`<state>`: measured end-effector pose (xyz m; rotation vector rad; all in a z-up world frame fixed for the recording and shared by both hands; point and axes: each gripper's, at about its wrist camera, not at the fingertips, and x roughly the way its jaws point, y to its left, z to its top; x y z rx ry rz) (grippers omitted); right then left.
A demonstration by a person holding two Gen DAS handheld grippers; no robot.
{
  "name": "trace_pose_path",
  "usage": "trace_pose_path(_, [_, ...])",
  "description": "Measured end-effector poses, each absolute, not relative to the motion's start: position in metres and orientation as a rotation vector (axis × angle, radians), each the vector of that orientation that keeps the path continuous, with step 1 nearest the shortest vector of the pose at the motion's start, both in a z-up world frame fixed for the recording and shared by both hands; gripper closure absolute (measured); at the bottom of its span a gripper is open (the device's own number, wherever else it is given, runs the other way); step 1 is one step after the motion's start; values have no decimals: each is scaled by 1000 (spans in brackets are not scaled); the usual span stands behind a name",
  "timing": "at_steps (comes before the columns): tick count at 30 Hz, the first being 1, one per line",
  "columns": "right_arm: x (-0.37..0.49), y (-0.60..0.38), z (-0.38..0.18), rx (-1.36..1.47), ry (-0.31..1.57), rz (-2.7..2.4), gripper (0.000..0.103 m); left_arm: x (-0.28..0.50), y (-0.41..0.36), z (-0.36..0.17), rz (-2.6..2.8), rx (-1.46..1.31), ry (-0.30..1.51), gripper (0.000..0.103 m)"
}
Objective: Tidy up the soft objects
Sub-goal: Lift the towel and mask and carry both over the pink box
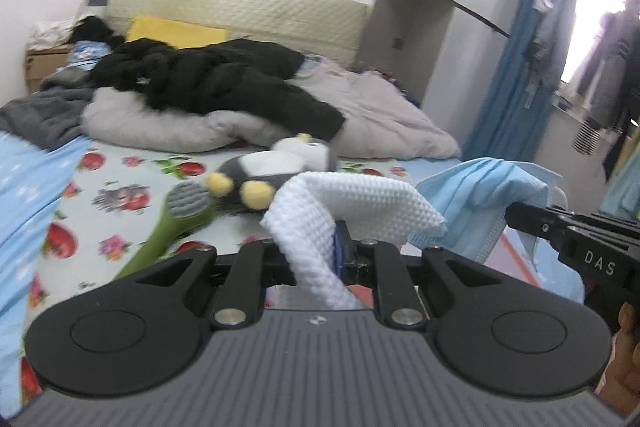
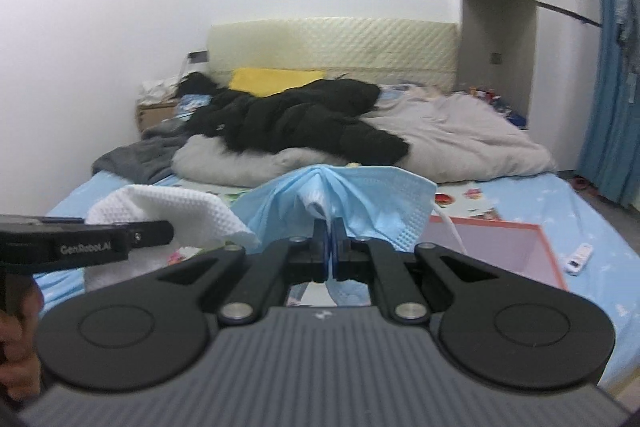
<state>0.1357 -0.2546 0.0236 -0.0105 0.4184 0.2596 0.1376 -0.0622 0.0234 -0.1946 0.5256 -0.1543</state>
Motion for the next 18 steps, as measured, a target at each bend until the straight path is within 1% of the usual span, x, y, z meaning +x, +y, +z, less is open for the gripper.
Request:
trace_pose_path(7, [161, -308, 8, 38, 483, 142, 97, 184, -124, 6, -264, -149, 599, 86])
trace_pose_path(18, [219, -375, -62, 128, 681, 37, 97, 272, -206, -52, -359, -76, 795, 85])
